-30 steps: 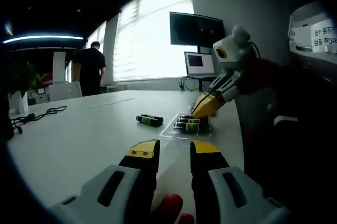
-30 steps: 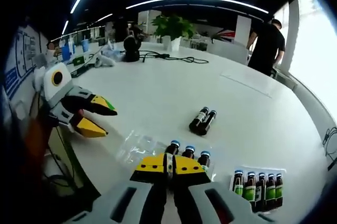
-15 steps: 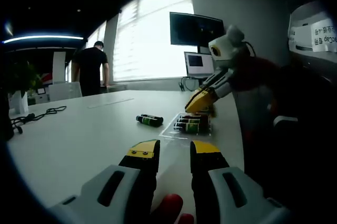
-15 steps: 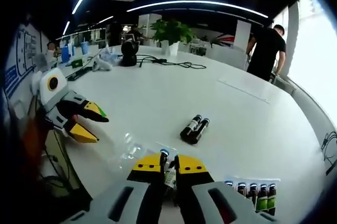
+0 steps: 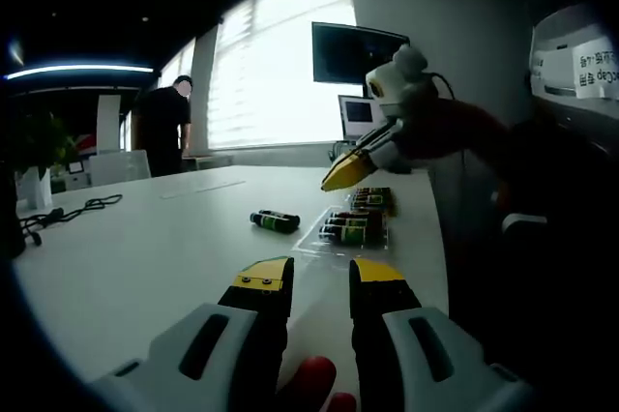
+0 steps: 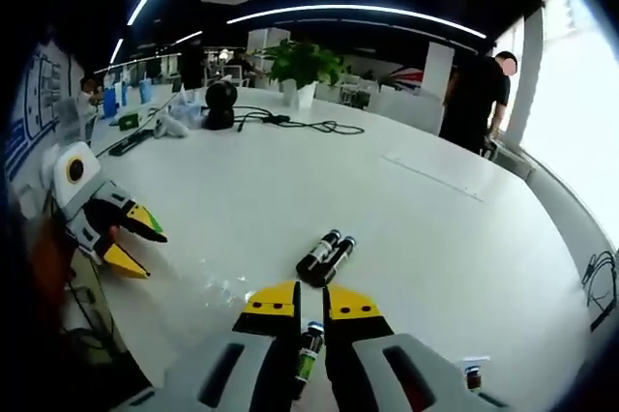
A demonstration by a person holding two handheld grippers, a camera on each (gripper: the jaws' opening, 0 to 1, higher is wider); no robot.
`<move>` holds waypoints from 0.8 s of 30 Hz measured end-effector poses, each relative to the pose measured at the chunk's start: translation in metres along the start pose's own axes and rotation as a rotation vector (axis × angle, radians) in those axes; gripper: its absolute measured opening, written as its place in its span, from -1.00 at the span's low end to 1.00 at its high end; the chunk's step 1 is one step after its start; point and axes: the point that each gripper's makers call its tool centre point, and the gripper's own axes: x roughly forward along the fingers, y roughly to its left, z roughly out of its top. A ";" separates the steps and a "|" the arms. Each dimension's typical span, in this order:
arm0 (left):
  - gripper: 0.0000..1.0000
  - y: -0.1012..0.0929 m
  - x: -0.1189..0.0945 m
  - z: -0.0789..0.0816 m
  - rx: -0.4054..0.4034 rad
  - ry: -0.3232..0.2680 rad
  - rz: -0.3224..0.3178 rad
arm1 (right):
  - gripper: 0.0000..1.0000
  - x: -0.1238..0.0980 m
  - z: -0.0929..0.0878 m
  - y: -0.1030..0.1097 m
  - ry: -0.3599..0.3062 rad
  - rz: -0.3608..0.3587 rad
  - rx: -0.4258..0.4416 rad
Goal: Grip medicine bottles put into box
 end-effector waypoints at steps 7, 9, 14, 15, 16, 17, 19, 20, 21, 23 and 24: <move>-0.65 0.000 0.000 0.000 0.000 0.000 -0.001 | -0.90 0.011 0.003 -0.009 0.006 -0.001 0.002; -0.65 0.000 0.000 0.000 0.000 0.000 -0.001 | -0.90 0.014 0.005 -0.012 0.004 -0.003 0.003; -0.65 0.000 0.000 0.000 -0.001 -0.001 -0.002 | -0.90 0.021 0.010 -0.021 0.001 -0.011 0.016; -0.65 0.000 0.000 0.000 -0.001 -0.001 -0.002 | -0.90 0.023 0.011 -0.022 0.000 -0.009 0.021; -0.65 0.000 0.000 0.000 -0.001 -0.001 -0.002 | -0.90 0.025 0.012 -0.022 -0.002 -0.007 0.027; -0.65 0.000 0.000 0.000 -0.001 -0.001 -0.002 | -0.90 0.027 0.012 -0.023 -0.001 -0.006 0.032; -0.65 0.000 0.000 0.000 -0.002 -0.001 -0.002 | -0.90 0.031 0.012 -0.025 0.001 -0.008 0.038; -0.65 0.000 0.000 0.000 -0.002 -0.001 -0.002 | -0.90 0.032 0.012 -0.026 0.002 -0.009 0.039; -0.65 0.000 0.000 0.000 -0.001 -0.001 -0.002 | -0.90 0.034 0.012 -0.027 0.004 -0.009 0.039; -0.65 0.000 0.000 0.000 -0.001 -0.001 -0.003 | -0.90 0.038 0.012 -0.029 0.007 -0.009 0.044; -0.65 0.000 0.000 0.000 -0.002 -0.001 -0.003 | -0.90 0.041 0.011 -0.031 0.013 -0.009 0.054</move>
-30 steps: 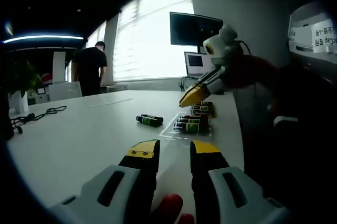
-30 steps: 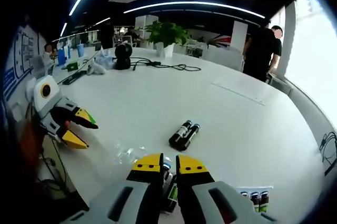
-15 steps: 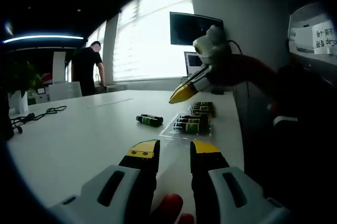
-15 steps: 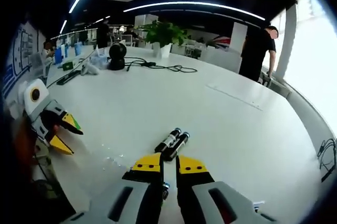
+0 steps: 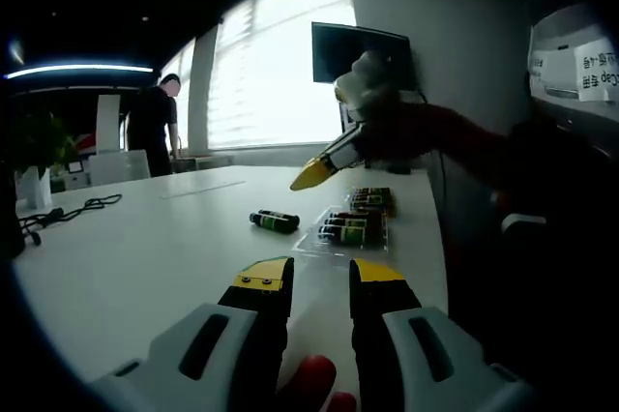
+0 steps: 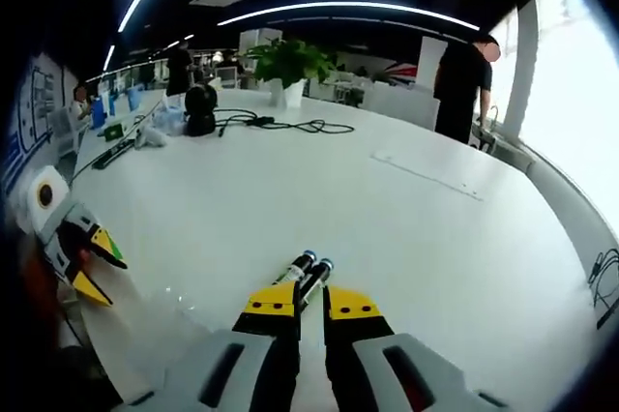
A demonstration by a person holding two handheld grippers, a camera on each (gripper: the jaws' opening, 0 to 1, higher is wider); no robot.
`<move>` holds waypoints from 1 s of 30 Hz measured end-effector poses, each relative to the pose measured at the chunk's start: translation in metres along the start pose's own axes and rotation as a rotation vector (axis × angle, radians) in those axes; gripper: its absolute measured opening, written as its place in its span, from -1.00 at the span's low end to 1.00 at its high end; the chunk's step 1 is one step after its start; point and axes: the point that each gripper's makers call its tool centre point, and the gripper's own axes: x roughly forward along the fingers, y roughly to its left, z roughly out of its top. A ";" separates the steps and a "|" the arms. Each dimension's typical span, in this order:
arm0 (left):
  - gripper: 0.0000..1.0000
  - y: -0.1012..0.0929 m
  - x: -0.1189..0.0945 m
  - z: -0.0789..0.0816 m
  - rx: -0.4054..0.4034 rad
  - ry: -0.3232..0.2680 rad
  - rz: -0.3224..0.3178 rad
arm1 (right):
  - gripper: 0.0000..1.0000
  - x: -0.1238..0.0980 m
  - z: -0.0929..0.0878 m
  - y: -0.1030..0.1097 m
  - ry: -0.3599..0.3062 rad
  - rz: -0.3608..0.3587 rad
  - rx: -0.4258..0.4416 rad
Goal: Grip medicine bottles put into box
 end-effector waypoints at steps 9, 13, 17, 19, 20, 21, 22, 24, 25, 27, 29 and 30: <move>-0.65 0.000 0.001 0.000 0.000 0.001 0.001 | -0.89 0.015 -0.009 -0.006 0.027 0.013 0.025; -0.65 0.001 0.001 -0.001 0.001 0.003 0.003 | -0.89 0.021 -0.011 -0.008 0.042 0.013 0.028; -0.65 0.001 0.002 -0.001 0.001 0.005 0.004 | -0.86 0.026 -0.013 -0.007 0.061 0.033 0.037; -0.65 0.001 0.002 -0.001 0.001 0.006 0.005 | -0.86 0.028 -0.014 -0.006 0.070 0.038 0.046; -0.65 0.001 0.002 -0.001 0.001 0.006 0.005 | -0.86 0.028 -0.013 -0.004 0.069 0.052 0.056; -0.65 0.001 0.002 -0.001 0.001 0.006 0.005 | -0.86 0.028 -0.013 -0.003 0.071 0.057 0.061; -0.65 0.001 0.002 -0.001 0.001 0.006 0.005 | -0.86 0.029 -0.013 -0.002 0.071 0.061 0.065; -0.65 0.001 0.002 -0.001 0.001 0.006 0.005 | -0.86 0.030 -0.013 0.000 0.076 0.063 0.063; -0.65 0.001 0.002 -0.001 0.002 0.006 0.005 | -0.86 0.031 -0.014 0.000 0.079 0.062 0.061; -0.65 0.001 0.002 -0.001 0.001 0.005 0.004 | -0.86 0.033 -0.015 0.000 0.090 0.063 0.064; -0.65 0.001 0.002 -0.001 0.001 0.005 0.004 | -0.86 0.034 -0.016 0.001 0.097 0.063 0.072; -0.65 0.001 0.002 0.000 0.001 0.005 0.003 | -0.86 0.034 -0.016 0.002 0.103 0.064 0.079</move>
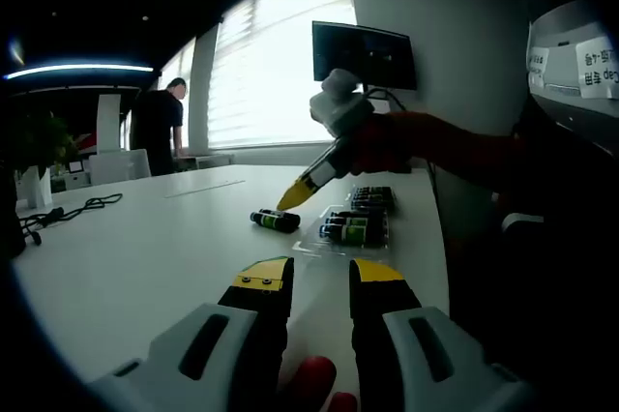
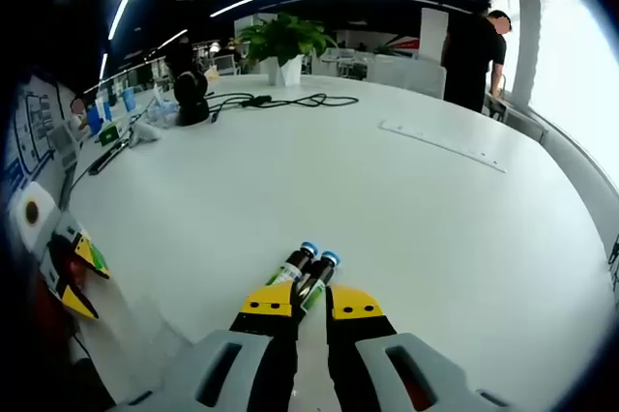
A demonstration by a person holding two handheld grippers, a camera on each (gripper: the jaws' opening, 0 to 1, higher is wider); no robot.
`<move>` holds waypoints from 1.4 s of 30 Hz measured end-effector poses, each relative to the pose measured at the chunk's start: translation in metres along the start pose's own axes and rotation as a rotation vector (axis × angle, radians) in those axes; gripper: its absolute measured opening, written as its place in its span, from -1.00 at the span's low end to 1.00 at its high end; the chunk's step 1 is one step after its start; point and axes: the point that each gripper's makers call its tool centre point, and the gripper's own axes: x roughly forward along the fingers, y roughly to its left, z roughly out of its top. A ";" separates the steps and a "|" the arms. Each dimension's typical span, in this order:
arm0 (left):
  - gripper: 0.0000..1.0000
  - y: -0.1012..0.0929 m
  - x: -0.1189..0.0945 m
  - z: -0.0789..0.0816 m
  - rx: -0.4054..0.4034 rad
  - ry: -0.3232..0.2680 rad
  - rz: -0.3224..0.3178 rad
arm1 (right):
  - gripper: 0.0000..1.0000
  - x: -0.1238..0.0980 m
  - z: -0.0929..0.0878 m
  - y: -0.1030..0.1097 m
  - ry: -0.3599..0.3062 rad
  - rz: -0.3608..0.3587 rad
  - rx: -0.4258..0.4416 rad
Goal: Grip medicine bottles put into box
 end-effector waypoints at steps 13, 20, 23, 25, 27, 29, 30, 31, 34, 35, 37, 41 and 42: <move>-0.65 0.000 -0.001 0.001 -0.001 -0.003 -0.001 | -0.86 0.005 -0.005 -0.006 0.032 -0.020 0.000; -0.65 -0.001 -0.001 0.001 0.000 -0.003 -0.002 | -0.86 0.006 -0.011 -0.016 0.058 -0.064 -0.017; -0.65 0.000 -0.001 0.001 -0.001 -0.003 -0.001 | -0.85 0.007 -0.012 -0.017 0.063 -0.068 -0.023; -0.65 0.000 -0.001 0.001 -0.001 -0.003 -0.001 | -0.85 0.007 -0.012 -0.017 0.065 -0.069 -0.023; -0.65 0.000 -0.001 0.000 -0.001 -0.002 -0.001 | -0.85 0.008 -0.012 -0.018 0.067 -0.072 -0.023; -0.65 0.000 -0.001 0.000 -0.001 -0.002 -0.001 | -0.85 0.009 -0.012 -0.018 0.069 -0.075 -0.029; -0.65 0.000 -0.001 0.000 -0.001 -0.002 0.000 | -0.85 0.009 -0.012 -0.018 0.069 -0.078 -0.025; -0.65 0.000 -0.001 0.000 0.000 -0.002 -0.001 | -0.86 0.009 -0.012 -0.019 0.067 -0.081 -0.019; -0.65 0.000 -0.001 0.000 0.000 -0.003 0.000 | -0.87 0.008 -0.012 -0.019 0.074 -0.086 -0.026; -0.65 0.000 -0.001 0.000 -0.001 -0.003 0.000 | -0.87 0.008 -0.012 -0.018 0.075 -0.089 -0.030; -0.65 0.000 -0.001 0.000 -0.001 -0.003 0.000 | -0.87 0.008 -0.012 -0.018 0.077 -0.094 -0.043; -0.65 0.000 -0.001 0.000 -0.001 -0.003 0.000 | -0.87 0.003 -0.008 -0.023 0.053 -0.122 -0.041; -0.65 0.000 -0.001 0.000 -0.001 -0.004 0.000 | -0.87 0.001 -0.007 -0.023 0.049 -0.122 -0.039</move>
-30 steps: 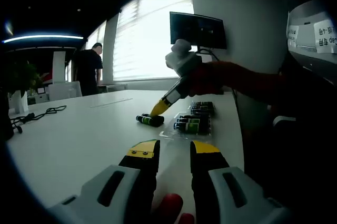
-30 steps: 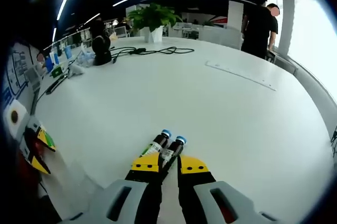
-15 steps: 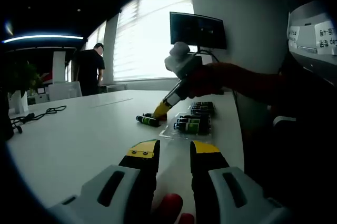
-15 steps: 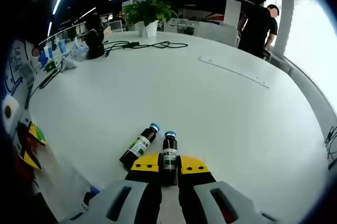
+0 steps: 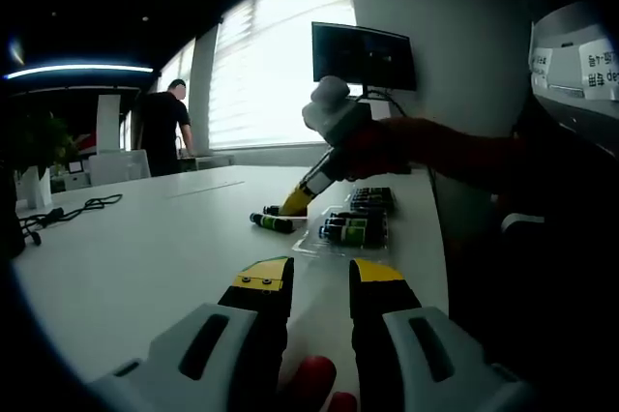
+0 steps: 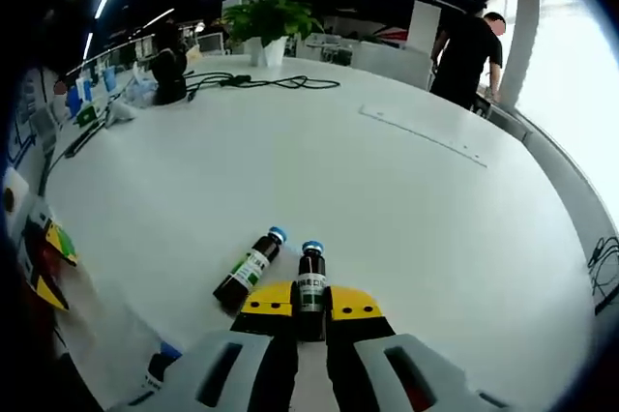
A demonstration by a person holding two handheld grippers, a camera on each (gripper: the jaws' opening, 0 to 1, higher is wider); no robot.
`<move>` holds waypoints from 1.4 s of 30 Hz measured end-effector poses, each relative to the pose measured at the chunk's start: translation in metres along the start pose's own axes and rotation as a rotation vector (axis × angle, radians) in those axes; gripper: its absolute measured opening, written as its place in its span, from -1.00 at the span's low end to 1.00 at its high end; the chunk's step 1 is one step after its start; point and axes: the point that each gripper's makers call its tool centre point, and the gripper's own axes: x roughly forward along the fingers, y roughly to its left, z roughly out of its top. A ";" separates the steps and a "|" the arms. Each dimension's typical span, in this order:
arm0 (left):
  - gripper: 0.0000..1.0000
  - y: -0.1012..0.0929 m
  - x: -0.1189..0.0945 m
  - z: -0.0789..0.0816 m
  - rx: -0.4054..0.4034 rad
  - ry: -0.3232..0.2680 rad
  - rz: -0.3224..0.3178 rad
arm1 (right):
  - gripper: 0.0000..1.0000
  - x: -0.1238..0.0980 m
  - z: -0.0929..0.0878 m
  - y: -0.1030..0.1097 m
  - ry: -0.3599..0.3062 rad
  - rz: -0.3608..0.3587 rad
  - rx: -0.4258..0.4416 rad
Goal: Grip medicine bottles put into box
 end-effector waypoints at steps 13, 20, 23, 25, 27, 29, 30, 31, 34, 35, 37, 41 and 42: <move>-0.65 0.000 0.000 0.000 0.001 0.001 0.001 | -0.87 -0.026 0.010 0.006 -0.069 -0.001 0.002; -0.65 0.000 0.000 0.000 0.003 0.002 0.003 | -0.87 -0.040 0.012 0.015 -0.103 0.015 0.019; -0.65 0.000 0.000 -0.001 0.003 0.003 0.003 | -0.87 -0.043 0.010 0.022 -0.111 0.025 0.024; -0.65 0.001 0.000 0.000 0.003 0.002 0.003 | -0.87 -0.046 0.009 0.025 -0.114 0.029 0.029; -0.65 0.001 0.000 0.000 0.002 0.002 0.003 | -0.87 -0.050 0.007 0.031 -0.122 0.037 0.030; -0.65 0.000 0.000 0.000 0.003 0.002 0.003 | -0.87 -0.053 0.007 0.037 -0.132 0.047 0.039; -0.65 0.001 0.000 0.000 0.002 0.002 0.003 | -0.87 -0.054 0.006 0.039 -0.133 0.051 0.040; -0.65 0.001 0.000 0.000 0.002 0.002 0.003 | -0.87 -0.055 0.006 0.041 -0.135 0.056 0.042; -0.65 0.000 0.000 0.000 0.003 0.001 0.002 | -0.87 -0.060 0.004 0.048 -0.143 0.066 0.053; -0.65 0.000 0.000 0.000 0.003 0.001 0.002 | -0.87 -0.061 0.003 0.051 -0.145 0.069 0.057; -0.65 0.000 0.000 0.000 0.003 0.001 0.002 | -0.87 -0.064 0.001 0.055 -0.147 0.076 0.061; -0.65 0.000 0.000 0.000 0.002 0.001 0.002 | -0.87 -0.070 -0.002 0.063 -0.150 0.088 0.080; -0.65 0.000 0.000 0.000 0.002 0.000 0.002 | -0.87 -0.071 -0.003 0.065 -0.149 0.092 0.084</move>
